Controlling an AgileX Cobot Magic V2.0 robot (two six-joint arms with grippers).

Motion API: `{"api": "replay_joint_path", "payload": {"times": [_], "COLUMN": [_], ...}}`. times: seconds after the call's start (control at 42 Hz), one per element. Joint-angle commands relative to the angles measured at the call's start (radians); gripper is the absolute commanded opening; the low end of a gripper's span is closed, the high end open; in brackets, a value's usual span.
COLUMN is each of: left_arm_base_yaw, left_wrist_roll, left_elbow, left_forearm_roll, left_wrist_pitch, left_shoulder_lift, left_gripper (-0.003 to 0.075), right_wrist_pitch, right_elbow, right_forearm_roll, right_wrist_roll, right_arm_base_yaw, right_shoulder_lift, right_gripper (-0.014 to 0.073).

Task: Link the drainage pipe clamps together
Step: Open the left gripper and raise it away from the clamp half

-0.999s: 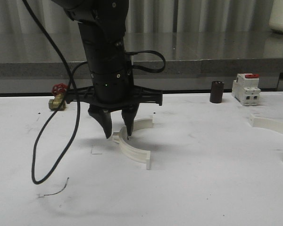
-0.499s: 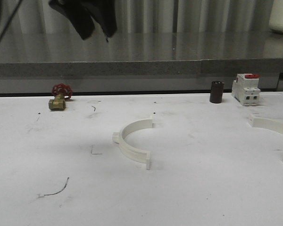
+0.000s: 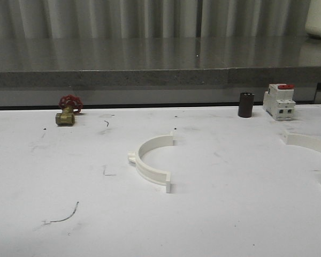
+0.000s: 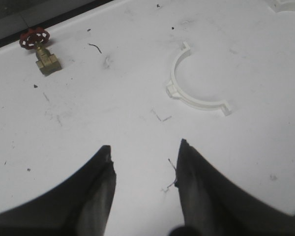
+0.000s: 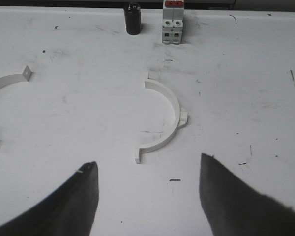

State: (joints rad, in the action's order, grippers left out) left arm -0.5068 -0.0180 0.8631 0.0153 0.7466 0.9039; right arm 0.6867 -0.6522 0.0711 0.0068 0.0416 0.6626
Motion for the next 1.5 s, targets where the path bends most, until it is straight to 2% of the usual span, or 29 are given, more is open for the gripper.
{"api": "replay_joint_path", "payload": {"times": [0.0,0.214,0.404,0.499,0.713,0.928,1.142,1.475], "left_arm_base_yaw": [0.002,0.002,0.002,0.002,0.002,0.002,0.002,0.002], "left_wrist_roll": [0.002,0.002,0.002,0.002,0.002,0.002,0.002,0.002], "left_elbow": [-0.067,-0.188,-0.202,-0.202,-0.202,-0.202,-0.202,-0.202], "left_forearm_roll": [-0.007,-0.015,-0.007,-0.007,-0.007,-0.007,-0.007,-0.007], "left_wrist_pitch": [-0.067,-0.066,-0.063,-0.063,-0.063,-0.063,-0.063,-0.063], "left_shoulder_lift": [-0.116,-0.279,-0.3,-0.3,-0.3,-0.3,-0.3,-0.3], "left_gripper": [0.0295,0.0294,0.0294,0.0294,0.0294,0.0294,0.0294,0.0294], "right_wrist_pitch": [-0.061,-0.068,-0.09,-0.039,0.11,0.147,0.108,0.016], "right_elbow": [-0.028,-0.028,-0.028,-0.057,-0.219,-0.372,-0.456,-0.519], "right_forearm_roll": [-0.007,0.021,0.02,0.02,-0.03,-0.024,-0.017,-0.005], "right_wrist_roll": [-0.007,-0.007,-0.007,0.005,0.011,0.011,0.011,0.011], "right_arm_base_yaw": [-0.001,-0.001,-0.001,-0.002,-0.016,-0.125,-0.126,-0.121], "right_shoulder_lift": [0.005,0.005,0.006,0.042,0.314,0.619,0.846,1.02], "right_gripper": [0.0477,0.0477,0.0477,0.0477,0.0477,0.0477,0.0477,0.0477]}}
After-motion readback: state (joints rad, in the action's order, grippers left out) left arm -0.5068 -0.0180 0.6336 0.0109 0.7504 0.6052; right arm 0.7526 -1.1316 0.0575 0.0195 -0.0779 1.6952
